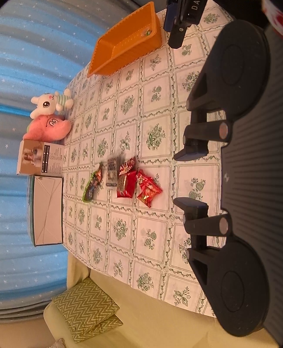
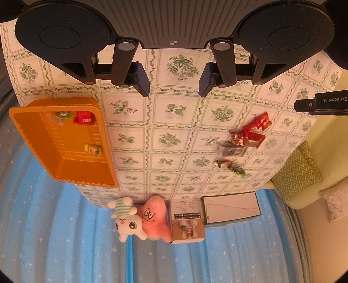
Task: Organize snacks
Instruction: 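Move both tools back from the tray toward the remaining red packets, then grasp a small red packet with the left tool while the right tool grasps another red packet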
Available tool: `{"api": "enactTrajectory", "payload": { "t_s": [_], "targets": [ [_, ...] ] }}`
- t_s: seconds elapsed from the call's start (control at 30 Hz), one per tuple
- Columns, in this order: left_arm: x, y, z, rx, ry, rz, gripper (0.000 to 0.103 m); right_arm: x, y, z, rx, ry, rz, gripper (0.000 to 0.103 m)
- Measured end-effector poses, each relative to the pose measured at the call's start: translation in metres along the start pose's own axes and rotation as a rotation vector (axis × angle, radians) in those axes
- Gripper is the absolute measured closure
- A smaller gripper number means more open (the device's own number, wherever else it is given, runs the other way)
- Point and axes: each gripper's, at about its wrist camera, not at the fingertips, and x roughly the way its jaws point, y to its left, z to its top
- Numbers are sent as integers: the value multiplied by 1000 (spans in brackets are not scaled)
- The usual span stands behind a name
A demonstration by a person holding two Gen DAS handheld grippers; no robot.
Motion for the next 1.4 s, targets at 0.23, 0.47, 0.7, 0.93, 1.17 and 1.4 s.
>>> {"api": "enactTrajectory", "payload": {
  "t_s": [0.23, 0.47, 0.7, 0.93, 1.17, 1.4],
  "targets": [
    [11, 12, 5, -23, 10, 13, 71, 16, 14, 7, -26, 9, 17, 53],
    [33, 27, 14, -76, 28, 16, 71, 40, 29, 17, -49, 13, 42, 53],
    [65, 36, 24, -154, 55, -3, 72, 73, 41, 25, -55, 18, 70, 53],
    [100, 43, 34, -245, 52, -16, 72, 106, 48, 32, -59, 32, 82, 53],
    [132, 52, 38, -334, 57, -55, 72, 131, 49, 34, -59, 59, 87, 53],
    [140, 48, 42, -160, 94, -10, 84, 149, 58, 35, -59, 70, 100, 53]
  ]
}}
